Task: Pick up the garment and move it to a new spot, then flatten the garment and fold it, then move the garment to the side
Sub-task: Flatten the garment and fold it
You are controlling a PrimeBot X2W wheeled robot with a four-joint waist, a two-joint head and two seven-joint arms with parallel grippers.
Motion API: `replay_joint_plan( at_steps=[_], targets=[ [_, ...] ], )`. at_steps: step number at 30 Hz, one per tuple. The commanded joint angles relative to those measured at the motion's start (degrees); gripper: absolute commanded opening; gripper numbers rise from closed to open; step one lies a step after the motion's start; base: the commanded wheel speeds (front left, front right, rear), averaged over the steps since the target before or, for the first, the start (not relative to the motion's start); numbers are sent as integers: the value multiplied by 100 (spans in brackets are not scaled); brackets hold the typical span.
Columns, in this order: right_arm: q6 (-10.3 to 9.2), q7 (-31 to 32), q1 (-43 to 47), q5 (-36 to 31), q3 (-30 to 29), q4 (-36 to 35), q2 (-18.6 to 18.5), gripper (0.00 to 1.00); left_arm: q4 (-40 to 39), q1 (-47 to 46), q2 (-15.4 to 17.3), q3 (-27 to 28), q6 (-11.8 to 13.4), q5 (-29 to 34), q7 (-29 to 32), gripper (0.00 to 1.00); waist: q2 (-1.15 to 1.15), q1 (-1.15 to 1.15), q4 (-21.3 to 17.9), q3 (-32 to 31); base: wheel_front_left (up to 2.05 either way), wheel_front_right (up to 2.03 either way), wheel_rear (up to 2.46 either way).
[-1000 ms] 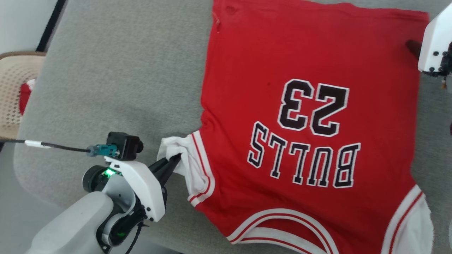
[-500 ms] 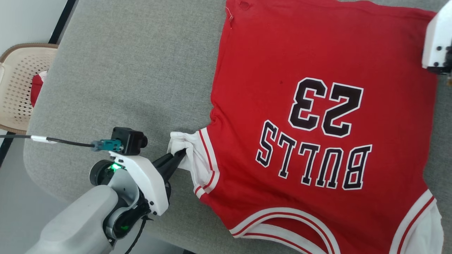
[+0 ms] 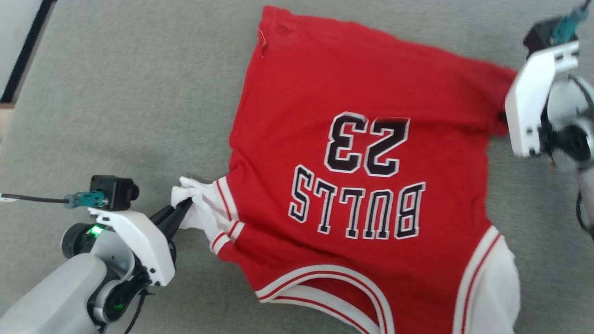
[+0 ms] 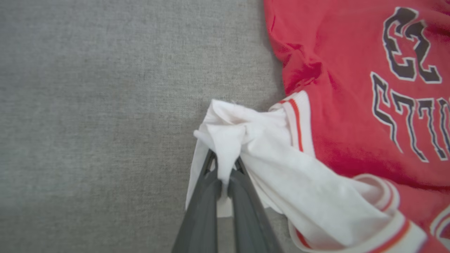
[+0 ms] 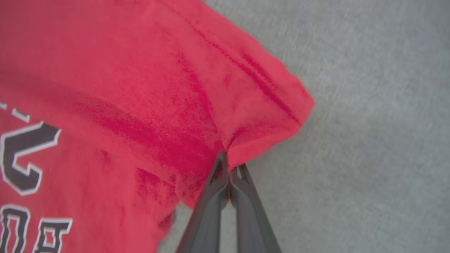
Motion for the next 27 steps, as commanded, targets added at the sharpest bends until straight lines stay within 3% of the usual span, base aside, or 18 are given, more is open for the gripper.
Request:
replay_joint_plan(
  at_steps=[1, 5, 10, 15, 19, 21, 23, 27],
  targets=[
    [-2, 95, 313, 185, 66, -365, -129, 0, -70, 91, 73, 45, 62, -34, -5, 0, 0, 0, -219, -147, 0, 0, 0],
    [-2, 394, 1256, 646, 96, -1592, -441, 0, -273, 214, 275, 95, 183, -87, 27, 0, 0, 0, -420, -224, 0, 0, 0],
    [-1, 979, 2637, 925, -391, -3157, -459, 0, -565, 259, 447, 121, 335, -101, 118, 0, 0, 0, -573, -247, 0, 0, 0],
    [-2, 1303, 3659, 805, -822, -4013, -220, 0, -693, 234, 456, 103, 409, -75, 168, 0, 0, 0, -593, -237, 0, 0, 0],
    [-1, 1025, 4170, 567, -982, -4109, 45, 1, -711, 208, 384, 62, 388, -60, 187, 0, 0, 0, -556, -230, 0, 0, 0],
    [-1, 774, 4312, 415, -971, -3942, 120, 29, -689, 203, 350, 45, 366, -63, 180, 0, 0, 0, -547, -229, 0, 0, 0],
    [-2, 544, 4374, 345, -905, -3815, 125, 100, -652, 207, 325, 27, 364, -59, 188, 0, 0, 0, -535, -243, 0, 0, 0],
    [-2, 437, 4404, 339, -1029, -3816, 125, 100, -613, 234, 299, 0, 334, -59, 184, 0, 0, 0, -520, -282, 0, 0, 0]
  ],
)
